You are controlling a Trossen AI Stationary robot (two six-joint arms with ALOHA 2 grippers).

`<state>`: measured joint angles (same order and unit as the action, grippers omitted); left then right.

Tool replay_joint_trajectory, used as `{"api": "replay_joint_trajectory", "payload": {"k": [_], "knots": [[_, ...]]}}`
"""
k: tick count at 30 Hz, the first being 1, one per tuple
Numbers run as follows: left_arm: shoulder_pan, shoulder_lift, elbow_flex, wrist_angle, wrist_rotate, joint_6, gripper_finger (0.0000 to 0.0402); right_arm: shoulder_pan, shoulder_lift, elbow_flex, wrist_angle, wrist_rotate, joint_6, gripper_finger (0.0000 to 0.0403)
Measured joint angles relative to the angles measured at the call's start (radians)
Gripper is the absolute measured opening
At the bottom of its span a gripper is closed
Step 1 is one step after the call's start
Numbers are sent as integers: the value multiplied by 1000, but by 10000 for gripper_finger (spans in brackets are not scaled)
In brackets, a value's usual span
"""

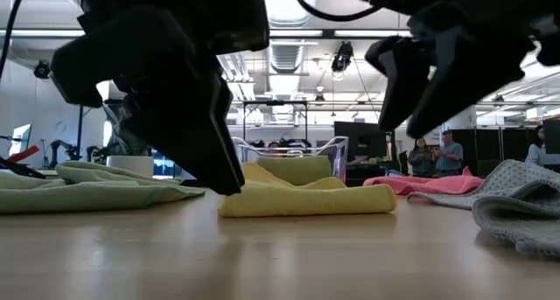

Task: Fold microfiber towels
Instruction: Put the folded yellow microfiber cloth into the transparent bin

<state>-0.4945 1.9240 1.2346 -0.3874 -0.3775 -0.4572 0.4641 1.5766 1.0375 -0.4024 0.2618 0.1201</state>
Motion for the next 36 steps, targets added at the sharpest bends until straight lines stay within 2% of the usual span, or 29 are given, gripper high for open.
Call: {"api": "replay_joint_trajectory", "payload": {"k": [5, 12, 26, 36], "knots": [[10, 31, 0, 6, -7, 33, 155, -3, 94, 48, -4, 0, -99, 194], [13, 50, 0, 12, -25, 37, 155, -38, 173, 90, -10, 1, -108, 194], [17, 22, 26, 5, -96, 58, 155, -109, 236, 89, -3, -59, -90, 194], [47, 64, 10, 8, -110, 187, 155, -119, 241, 89, 0, -72, -68, 194]]}}
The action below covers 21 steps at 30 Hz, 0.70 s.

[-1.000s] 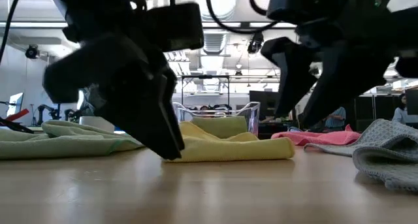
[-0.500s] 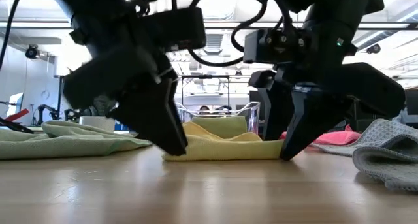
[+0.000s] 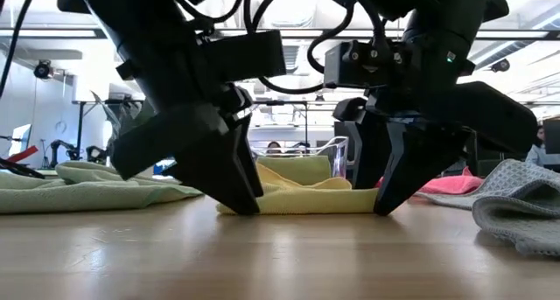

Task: Fold microfiber towels
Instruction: Put the folded yellow microfiber cloth into the transparent bin

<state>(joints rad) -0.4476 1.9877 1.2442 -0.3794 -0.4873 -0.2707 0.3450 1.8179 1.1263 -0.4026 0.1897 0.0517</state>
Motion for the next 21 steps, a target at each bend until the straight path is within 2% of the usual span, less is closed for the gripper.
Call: {"api": "replay_joint_trajectory", "payload": {"k": [11, 15, 21], "knots": [[48, 1, -11, 3, 1, -11, 147, -2, 4, 13, 13, -13, 16, 191], [65, 1, -12, 3, 6, -10, 105, -7, 4, 7, 19, -14, 61, 166], [69, 1, -13, 4, 39, -10, 21, -25, 3, -4, 28, -26, 129, 92]]}}
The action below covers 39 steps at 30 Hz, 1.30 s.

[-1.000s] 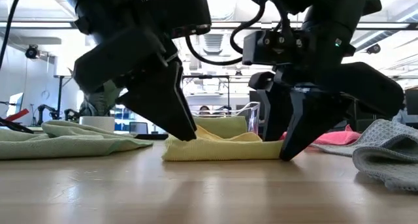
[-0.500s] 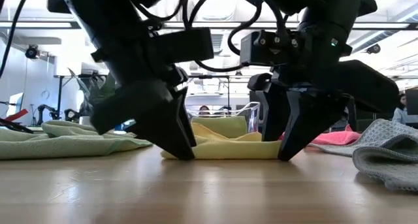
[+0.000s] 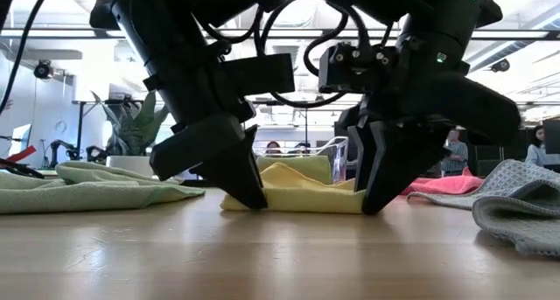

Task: Fold microfiber towels
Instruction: Put the folded yellow microfiber cloth into the transparent bin

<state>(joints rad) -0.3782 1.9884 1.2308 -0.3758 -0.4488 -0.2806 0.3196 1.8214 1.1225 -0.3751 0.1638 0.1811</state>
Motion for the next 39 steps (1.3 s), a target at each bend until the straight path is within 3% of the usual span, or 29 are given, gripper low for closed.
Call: {"api": "replay_joint_trajectory", "payload": {"k": [7, 15, 26, 39], "knots": [[1, 0, 8, -1, 25, 0, 7, -6, 0, 9, -5, 16, 21, 15], [-1, -23, 86, -63, 118, -5, 8, -1, 3, 92, -139, 29, 55, 10], [-3, -94, 223, -322, 128, -53, 8, 65, -9, 278, -385, 21, 178, 9], [23, -247, 237, -416, 119, -39, 8, 52, -131, 348, -454, 81, 216, 9]]}}
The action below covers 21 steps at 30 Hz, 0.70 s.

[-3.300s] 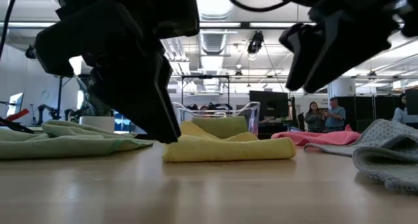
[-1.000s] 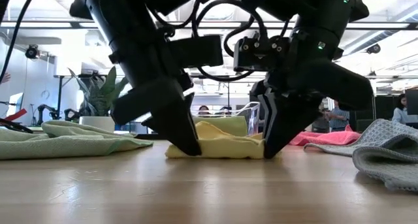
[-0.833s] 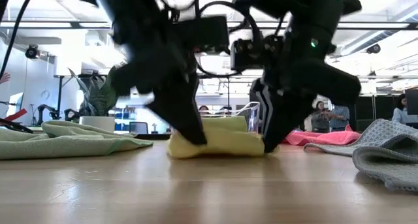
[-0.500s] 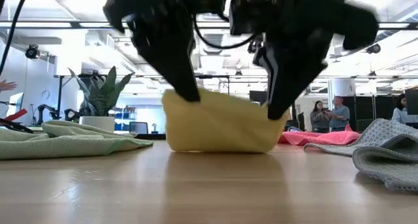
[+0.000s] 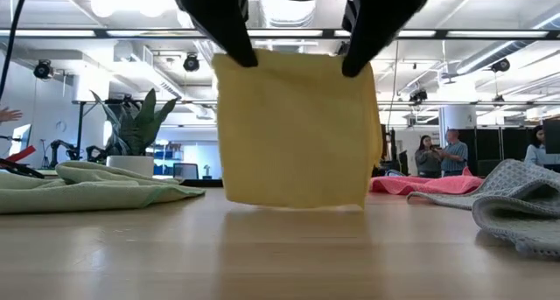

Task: Fold microfiber towels
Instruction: Put the folded yellow microfiber cloth into the transparent bin

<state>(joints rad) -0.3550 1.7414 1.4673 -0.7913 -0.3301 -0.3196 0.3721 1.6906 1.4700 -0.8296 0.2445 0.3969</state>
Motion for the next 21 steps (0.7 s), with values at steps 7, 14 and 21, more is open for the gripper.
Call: {"api": "replay_joint_trajectory", "payload": {"k": [7, 14, 21], "knots": [[61, -43, 3, -15, -18, 83, 8, -66, -80, 0, -5, 41, -59, 9], [174, -58, 34, -13, -69, 222, 8, -213, -150, 0, -4, 46, -205, 9], [338, -62, 97, -12, -97, 367, 8, -407, -177, 25, 4, -18, -351, 9]]}}
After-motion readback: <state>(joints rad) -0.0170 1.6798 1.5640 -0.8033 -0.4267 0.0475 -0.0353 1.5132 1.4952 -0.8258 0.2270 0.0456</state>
